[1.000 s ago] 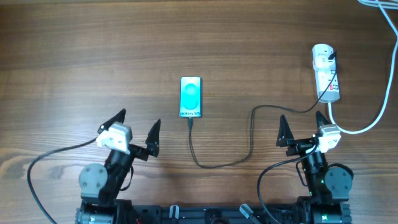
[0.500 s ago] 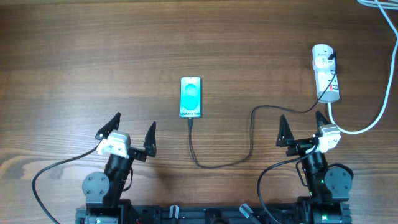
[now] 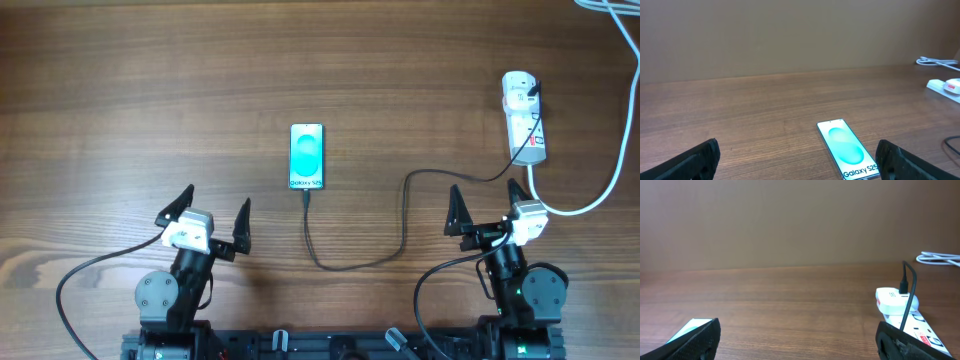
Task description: Plug charger to phone and switch on socket
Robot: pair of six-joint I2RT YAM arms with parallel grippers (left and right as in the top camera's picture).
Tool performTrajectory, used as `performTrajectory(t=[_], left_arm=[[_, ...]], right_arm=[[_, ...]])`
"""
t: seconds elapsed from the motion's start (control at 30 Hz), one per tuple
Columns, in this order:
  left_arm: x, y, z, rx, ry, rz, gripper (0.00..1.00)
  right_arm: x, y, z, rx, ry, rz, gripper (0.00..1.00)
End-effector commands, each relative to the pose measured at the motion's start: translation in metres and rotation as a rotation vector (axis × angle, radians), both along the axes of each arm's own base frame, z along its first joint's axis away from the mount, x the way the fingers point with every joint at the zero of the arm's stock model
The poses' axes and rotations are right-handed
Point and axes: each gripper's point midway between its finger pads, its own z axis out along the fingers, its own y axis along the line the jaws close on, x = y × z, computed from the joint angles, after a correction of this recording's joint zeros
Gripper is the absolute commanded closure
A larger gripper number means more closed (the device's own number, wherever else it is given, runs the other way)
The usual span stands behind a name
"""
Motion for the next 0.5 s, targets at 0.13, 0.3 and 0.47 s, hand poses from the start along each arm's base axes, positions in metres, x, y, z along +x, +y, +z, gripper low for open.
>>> performTrajectory(t=[0.13,0.3,0.47], left_arm=[[0.0004,0.0028,-0.0014,0.016,-0.006,0.012,0.0],[0.0004,0.0028,-0.0014,0.016,-0.006,0.012,0.0],[0.0004,0.0028,-0.0014,0.016,-0.006,0.012,0.0]], right_arm=[[-0.0006,0.0007,0.0025,0.006,-0.011,0.002,0.0],[-0.0006,0.0007,0.0025,0.006,-0.011,0.002,0.0],[-0.0006,0.0007,0.0025,0.007,-0.011,0.002,0.0]])
